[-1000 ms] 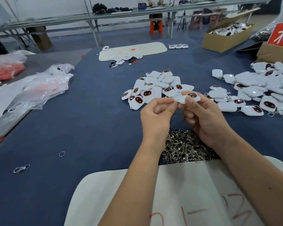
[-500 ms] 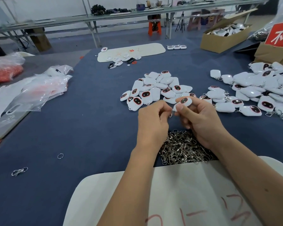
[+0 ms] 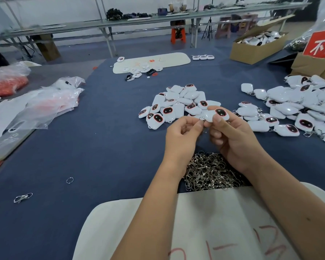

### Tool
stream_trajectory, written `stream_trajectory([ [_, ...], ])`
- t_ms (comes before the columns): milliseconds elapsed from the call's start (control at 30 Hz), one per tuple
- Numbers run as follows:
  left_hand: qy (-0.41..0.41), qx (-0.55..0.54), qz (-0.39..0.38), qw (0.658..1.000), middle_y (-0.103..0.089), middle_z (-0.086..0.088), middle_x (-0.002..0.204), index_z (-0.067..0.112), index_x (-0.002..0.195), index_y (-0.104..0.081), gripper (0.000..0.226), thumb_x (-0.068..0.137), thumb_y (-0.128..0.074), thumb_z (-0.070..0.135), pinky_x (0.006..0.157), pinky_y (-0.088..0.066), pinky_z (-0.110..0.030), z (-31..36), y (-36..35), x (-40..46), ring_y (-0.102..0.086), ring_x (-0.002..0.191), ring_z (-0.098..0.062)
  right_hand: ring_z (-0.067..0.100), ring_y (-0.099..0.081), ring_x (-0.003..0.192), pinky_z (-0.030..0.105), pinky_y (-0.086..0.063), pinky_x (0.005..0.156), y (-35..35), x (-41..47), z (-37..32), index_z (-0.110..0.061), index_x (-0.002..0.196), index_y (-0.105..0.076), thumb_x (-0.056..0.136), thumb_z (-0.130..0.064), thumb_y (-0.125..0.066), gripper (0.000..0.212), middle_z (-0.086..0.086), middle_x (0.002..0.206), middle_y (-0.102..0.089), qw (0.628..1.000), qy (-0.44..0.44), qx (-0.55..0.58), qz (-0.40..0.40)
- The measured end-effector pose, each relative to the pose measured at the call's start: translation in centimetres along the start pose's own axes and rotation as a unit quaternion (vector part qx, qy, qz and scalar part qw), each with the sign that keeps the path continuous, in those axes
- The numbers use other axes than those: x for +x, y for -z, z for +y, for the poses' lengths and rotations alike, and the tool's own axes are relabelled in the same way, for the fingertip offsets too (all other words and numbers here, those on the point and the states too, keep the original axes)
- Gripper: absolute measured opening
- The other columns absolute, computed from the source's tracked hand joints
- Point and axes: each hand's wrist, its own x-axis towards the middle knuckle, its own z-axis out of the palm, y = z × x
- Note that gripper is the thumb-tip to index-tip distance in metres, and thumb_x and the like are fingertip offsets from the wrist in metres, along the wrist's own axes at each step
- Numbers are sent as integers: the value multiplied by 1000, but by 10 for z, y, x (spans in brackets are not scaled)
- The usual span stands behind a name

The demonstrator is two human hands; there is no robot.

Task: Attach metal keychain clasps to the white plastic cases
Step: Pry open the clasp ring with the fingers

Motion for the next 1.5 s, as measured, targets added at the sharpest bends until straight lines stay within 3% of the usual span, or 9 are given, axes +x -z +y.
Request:
stream_trajectory([
  [167,-7,-47,35,998,-68,-6,78,15,85,-70,13,95,-70,7,77,-54,-29,3,0,-1,-64,78,-14,7,-49,55,17,-40,49,-1,1,3,-17,114,-69,88,-29,-71,29,-1,76,-67,999,-5,-38,24],
  [367,8,-77,30,997,-68,-5,72,12,88,-70,14,96,-66,1,66,-52,-20,5,1,-2,-60,64,-8,7,-51,54,17,-41,48,-1,1,4,-16,109,-71,85,-30,-74,28,0,79,-71,999,-9,-37,32],
  [667,-105,183,34,977,-60,12,69,18,78,-65,22,93,-65,2,63,-42,-12,0,10,-1,-51,65,-2,10,-50,56,20,-42,49,-4,-3,5,-13,105,-70,86,-27,-75,24,4,74,-65,994,23,-107,28],
  [733,-132,234,26,963,-61,10,70,17,79,-64,20,93,-62,2,62,-44,-18,-3,12,-2,-54,67,-6,13,-50,58,22,-43,51,-4,-4,6,-11,108,-69,87,-26,-75,27,6,74,-65,991,28,-130,29],
  [867,-167,320,8,933,-59,1,71,12,79,-58,17,92,-55,1,65,-48,-48,-6,12,-3,-53,71,-24,14,-48,56,24,-42,50,-3,-4,8,-11,108,-67,94,-20,-72,17,3,70,-64,982,41,-181,25],
  [933,-182,348,4,920,-58,0,72,12,79,-58,17,92,-55,1,65,-47,-49,-6,12,-4,-52,71,-23,14,-47,55,23,-42,50,-3,-3,10,-10,109,-66,97,-15,-69,13,2,69,-64,980,43,-194,27],
  [1167,-104,169,46,979,-66,10,71,17,84,-73,11,94,-71,14,61,-43,-9,-4,2,-4,-56,65,0,10,-49,56,21,-43,50,-6,-2,6,-11,110,-68,89,-30,-71,29,2,72,-65,993,39,-97,46],
  [1400,-54,59,35,996,-70,4,79,12,90,-76,12,96,-68,6,73,-51,-22,1,4,0,-59,75,-6,8,-51,60,20,-43,52,-1,2,5,-4,122,-63,93,-25,-67,37,1,75,-66,999,15,-19,23],
  [1500,-18,28,15,999,-67,2,77,8,92,-72,15,99,-61,3,70,-50,-20,3,4,-1,-59,72,-6,9,-52,60,20,-43,52,-1,2,5,-5,119,-65,91,-25,-69,35,3,77,-67,999,14,-24,29],
])
